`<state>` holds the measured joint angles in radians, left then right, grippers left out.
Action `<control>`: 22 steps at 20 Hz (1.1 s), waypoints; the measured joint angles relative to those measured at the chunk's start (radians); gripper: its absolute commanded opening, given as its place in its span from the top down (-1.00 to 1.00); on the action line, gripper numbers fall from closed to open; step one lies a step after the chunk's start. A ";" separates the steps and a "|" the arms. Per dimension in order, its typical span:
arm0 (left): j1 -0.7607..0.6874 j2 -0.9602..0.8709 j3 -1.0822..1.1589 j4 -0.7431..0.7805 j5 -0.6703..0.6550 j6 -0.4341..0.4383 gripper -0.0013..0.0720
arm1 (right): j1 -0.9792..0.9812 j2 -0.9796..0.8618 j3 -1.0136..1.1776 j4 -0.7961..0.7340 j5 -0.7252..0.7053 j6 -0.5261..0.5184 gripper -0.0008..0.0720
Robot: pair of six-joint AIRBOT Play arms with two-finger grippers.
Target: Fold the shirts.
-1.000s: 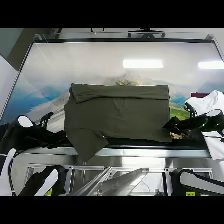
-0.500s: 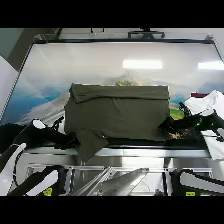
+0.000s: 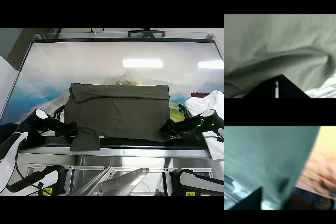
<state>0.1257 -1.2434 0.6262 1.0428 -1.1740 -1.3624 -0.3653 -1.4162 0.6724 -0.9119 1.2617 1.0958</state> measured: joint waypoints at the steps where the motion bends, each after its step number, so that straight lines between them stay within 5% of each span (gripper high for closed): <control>1: -0.002 0.000 0.024 -0.008 -0.028 0.002 0.88 | -0.016 0.001 0.001 -0.015 0.017 0.002 0.81; 15: 0.153 0.348 0.100 -0.032 -0.203 0.044 0.88 | -0.117 0.100 0.062 -0.046 0.118 0.109 0.91; 22: 0.077 0.198 0.338 -0.076 -0.166 0.066 0.88 | -0.040 0.108 0.266 0.096 0.057 0.108 0.90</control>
<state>0.2024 -1.0454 0.9646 0.9665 -1.3399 -1.2961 -0.4053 -1.3079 0.9386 -0.8158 1.3186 1.2041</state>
